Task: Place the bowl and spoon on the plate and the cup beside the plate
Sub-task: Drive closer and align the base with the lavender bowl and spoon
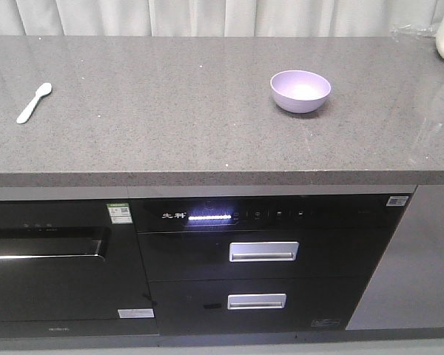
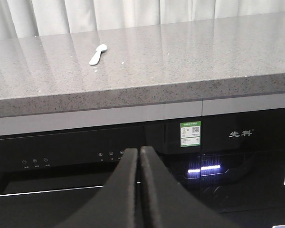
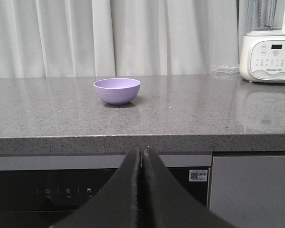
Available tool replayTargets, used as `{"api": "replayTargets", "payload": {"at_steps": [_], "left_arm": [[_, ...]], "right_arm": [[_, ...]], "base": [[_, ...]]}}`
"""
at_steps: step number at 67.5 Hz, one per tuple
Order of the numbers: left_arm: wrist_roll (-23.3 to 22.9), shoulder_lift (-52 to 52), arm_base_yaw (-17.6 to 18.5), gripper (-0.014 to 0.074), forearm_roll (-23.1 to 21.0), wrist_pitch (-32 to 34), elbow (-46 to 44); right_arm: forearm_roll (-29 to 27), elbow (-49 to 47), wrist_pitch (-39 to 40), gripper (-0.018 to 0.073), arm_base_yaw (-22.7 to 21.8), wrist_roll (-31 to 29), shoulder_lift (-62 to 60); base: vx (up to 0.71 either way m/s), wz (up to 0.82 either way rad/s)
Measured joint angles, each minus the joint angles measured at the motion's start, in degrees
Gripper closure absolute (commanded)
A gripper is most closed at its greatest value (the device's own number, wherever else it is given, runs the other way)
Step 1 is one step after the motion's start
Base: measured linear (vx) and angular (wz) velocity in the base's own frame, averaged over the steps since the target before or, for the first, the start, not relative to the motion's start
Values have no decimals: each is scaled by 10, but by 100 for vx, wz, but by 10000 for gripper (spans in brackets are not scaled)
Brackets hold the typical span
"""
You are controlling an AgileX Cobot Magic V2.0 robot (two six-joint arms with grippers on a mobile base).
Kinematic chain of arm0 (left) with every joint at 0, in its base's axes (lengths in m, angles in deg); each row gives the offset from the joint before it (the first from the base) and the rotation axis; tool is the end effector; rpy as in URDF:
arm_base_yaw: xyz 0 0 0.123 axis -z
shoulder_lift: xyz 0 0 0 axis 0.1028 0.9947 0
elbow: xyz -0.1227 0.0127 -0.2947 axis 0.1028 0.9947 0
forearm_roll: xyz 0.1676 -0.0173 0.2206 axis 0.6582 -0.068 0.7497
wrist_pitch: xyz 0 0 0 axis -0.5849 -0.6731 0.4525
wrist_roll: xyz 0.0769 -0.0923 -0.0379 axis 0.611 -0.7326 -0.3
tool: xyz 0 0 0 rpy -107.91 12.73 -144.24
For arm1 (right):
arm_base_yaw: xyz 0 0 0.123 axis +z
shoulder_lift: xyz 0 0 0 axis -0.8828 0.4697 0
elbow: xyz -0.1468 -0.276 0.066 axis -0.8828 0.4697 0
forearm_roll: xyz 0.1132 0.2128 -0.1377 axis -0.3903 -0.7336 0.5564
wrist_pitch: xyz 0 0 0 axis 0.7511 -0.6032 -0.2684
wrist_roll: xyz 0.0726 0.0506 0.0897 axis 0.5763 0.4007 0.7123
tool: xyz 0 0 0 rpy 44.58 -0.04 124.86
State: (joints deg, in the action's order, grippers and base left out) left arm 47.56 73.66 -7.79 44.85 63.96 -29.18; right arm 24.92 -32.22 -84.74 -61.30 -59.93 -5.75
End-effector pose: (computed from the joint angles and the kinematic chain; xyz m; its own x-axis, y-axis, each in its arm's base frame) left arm 0.0817 0.0036 0.1784 -0.1538 0.0106 -0.9880 -0.0372 0.9992 0.0165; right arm 0.0830 0.0006 0.2022 0.0414 0.0281 -0.9987 -0.0098 0.9996 0.0277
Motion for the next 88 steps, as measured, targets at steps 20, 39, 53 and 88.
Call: {"api": "replayTargets", "payload": {"at_steps": [20,39,53,88], "left_arm": [[0,0,0,603,0,0,0],[0,0,0,603,0,0,0],[0,0,0,603,0,0,0],[0,0,0,603,0,0,0]], "right_arm": [[0,0,0,562,0,0,0],[0,0,0,562,0,0,0],[0,0,0,562,0,0,0],[0,0,0,562,0,0,0]], "base": [[5,-3],[7,-5],[8,-4],[8,2]]}}
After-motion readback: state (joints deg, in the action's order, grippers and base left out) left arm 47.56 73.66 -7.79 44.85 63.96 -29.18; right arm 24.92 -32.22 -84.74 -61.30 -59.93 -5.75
